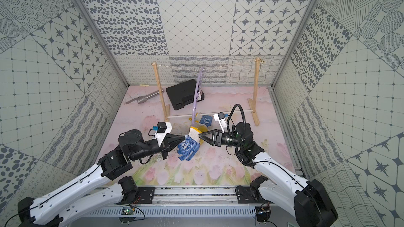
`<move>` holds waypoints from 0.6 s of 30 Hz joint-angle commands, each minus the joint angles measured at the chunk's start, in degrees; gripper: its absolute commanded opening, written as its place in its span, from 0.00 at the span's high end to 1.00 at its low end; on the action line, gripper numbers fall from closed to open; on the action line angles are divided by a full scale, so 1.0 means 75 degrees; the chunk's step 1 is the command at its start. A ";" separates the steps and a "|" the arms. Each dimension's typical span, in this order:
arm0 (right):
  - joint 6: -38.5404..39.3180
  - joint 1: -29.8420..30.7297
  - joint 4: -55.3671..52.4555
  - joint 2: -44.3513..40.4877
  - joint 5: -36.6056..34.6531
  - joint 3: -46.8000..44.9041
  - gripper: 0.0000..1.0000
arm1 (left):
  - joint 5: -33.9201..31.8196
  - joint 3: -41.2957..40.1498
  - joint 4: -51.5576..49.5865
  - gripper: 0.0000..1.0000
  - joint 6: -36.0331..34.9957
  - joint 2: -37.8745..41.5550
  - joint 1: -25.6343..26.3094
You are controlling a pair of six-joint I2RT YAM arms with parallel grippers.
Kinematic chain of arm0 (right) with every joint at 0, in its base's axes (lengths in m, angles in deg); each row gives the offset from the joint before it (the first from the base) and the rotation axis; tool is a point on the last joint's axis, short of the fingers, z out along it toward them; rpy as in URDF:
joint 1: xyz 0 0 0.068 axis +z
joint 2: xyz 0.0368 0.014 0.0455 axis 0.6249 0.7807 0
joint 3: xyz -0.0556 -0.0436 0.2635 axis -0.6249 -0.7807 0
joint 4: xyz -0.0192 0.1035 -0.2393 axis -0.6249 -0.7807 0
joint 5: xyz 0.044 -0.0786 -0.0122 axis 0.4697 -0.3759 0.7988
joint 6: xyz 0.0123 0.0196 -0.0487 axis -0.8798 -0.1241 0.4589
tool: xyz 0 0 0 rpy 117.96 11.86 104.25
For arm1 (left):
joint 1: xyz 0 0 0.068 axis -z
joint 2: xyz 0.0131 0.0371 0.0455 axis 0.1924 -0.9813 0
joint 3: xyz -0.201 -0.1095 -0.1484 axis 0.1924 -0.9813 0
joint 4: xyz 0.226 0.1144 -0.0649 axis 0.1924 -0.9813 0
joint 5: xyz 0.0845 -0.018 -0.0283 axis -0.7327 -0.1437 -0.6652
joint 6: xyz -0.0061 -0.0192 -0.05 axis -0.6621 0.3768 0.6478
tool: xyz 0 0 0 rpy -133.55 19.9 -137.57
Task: Clip the gloves onto a hanger to dry
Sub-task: Pick up the glove from the center of the board.
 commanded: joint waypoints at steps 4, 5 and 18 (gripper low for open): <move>-0.0613 0.0139 0.1049 -0.0060 0.0022 -0.0061 0.54 | 0.0292 -0.0054 0.1168 1.00 -0.0121 -0.0173 0.0031; -0.0596 0.0163 0.1017 -0.0090 -0.0003 -0.0050 0.55 | 0.0305 -0.0065 0.1224 1.00 -0.0130 -0.0202 0.0034; -0.0170 0.0203 0.0774 -0.0097 -0.0228 0.0065 0.76 | 0.0061 -0.0030 0.1248 1.00 -0.0176 -0.0562 0.0036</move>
